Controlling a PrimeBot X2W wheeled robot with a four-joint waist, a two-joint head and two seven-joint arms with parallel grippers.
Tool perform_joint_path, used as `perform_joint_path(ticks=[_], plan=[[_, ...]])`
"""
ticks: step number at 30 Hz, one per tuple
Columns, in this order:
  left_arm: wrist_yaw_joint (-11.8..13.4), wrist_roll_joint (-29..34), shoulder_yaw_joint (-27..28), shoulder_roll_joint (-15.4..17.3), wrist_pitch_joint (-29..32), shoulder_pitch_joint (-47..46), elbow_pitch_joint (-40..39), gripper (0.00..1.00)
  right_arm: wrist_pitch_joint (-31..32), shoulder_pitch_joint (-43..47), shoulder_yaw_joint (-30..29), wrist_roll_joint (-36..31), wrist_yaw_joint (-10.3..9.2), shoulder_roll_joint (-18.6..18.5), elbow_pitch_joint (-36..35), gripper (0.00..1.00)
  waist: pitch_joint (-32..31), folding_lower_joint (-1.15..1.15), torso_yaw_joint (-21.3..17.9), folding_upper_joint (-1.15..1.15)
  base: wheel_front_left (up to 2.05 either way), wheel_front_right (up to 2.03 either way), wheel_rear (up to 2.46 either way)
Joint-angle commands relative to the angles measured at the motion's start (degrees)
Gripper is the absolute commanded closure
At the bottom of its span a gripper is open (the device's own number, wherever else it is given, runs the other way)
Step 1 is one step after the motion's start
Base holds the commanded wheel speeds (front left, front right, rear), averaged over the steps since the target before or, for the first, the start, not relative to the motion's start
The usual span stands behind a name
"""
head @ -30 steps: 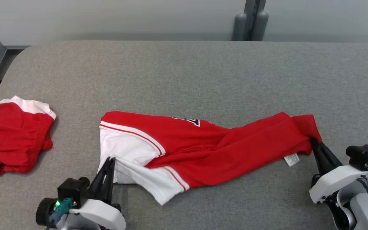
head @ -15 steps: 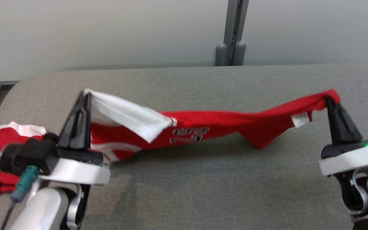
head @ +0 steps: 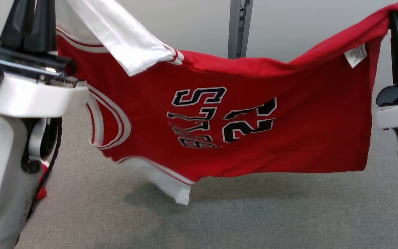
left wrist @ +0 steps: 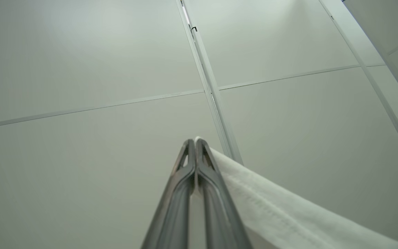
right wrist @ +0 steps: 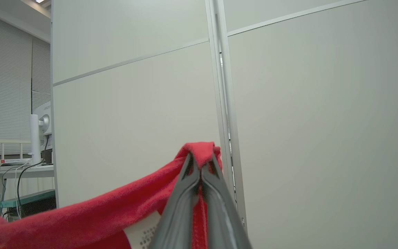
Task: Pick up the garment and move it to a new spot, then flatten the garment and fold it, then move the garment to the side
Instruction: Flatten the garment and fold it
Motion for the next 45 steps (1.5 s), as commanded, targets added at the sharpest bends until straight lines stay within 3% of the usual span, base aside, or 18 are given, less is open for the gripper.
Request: perform_joint_path(ticks=[1,7,13,23,28,37,45], plan=[[-0.62,-0.29,-0.19,-0.21,0.33,-1.59,0.65,1.0,0.52,-0.99,0.02,0.3,0.01,-0.25,-0.04,1.0,0.15,0.0,-0.08,0.0,0.0,0.0,0.0],[-3.38,-1.73,-1.32,-1.55,0.59,-7.5,6.03,1.0,1.55,-5.0,-0.11,1.87,0.01,-0.48,2.86,1.0,2.25,0.0,-0.41,0.0,0.0,0.0,0.0],[-6.66,-1.97,-2.07,-3.37,-1.65,-16.73,15.01,1.0,0.22,-14.29,0.79,3.98,0.01,-1.49,9.59,1.0,8.17,0.0,-0.95,0.0,0.0,0.0,0.0],[-11.82,0.59,-2.14,-7.17,-7.08,-38.44,36.48,1.0,-8.4,-36.28,6.41,6.43,0.01,-0.43,29.26,1.0,14.98,0.0,-1.77,0.0,0.0,0.0,0.0],[-13.49,0.55,-2.27,-9.12,-7.47,-42.77,45.59,1.0,-11.21,-42.05,8.66,6.46,0.01,1.15,39.47,1.0,16.03,0.0,-1.74,0.0,0.0,0.0,0.0],[-17.22,-3.68,-3.9,-15.47,-3.8,-40.01,69.54,1.0,-12.51,-42.21,14.99,6.5,0.01,4.9,60.09,1.0,19.51,0.0,0.06,0.0,0.0,0.0,0.0],[-18.46,-8.83,-2.79,-18.98,-1.89,-32.41,79.08,1.0,-12.57,-37.7,19.16,9.08,0.01,6.29,66.64,1.0,20.84,0.0,1.07,0.0,0.0,0.0,0.0]])
